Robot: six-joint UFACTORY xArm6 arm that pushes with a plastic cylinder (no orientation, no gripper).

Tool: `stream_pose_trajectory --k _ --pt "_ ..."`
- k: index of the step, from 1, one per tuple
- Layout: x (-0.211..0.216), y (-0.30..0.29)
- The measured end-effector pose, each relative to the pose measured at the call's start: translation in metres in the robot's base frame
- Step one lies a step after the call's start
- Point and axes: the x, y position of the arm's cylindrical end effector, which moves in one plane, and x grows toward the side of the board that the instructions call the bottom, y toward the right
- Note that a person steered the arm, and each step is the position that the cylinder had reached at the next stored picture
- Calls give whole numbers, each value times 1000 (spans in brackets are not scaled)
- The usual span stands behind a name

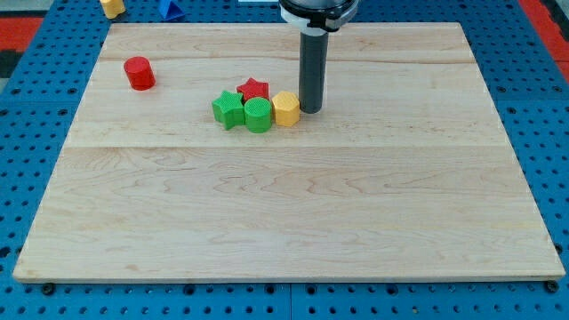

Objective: Move the red circle to the top of the red star

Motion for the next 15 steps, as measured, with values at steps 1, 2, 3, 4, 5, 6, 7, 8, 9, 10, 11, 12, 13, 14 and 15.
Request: stream_pose_trajectory --k 1,2,3,4,5,6,7,8,9,10,11,12,13,14,15 --pt "0 -3" --pt "-1 17" --pt "-19 65" --pt "-37 100" --pt "-57 109" --pt "-120 44" --pt "-124 -53" --pt "-124 -171" --pt "-124 -242" --pt "-118 -302" --pt "-65 -305" --pt "-38 -251" --pt "-38 -231" --pt "-44 -272" --pt "-50 -294"
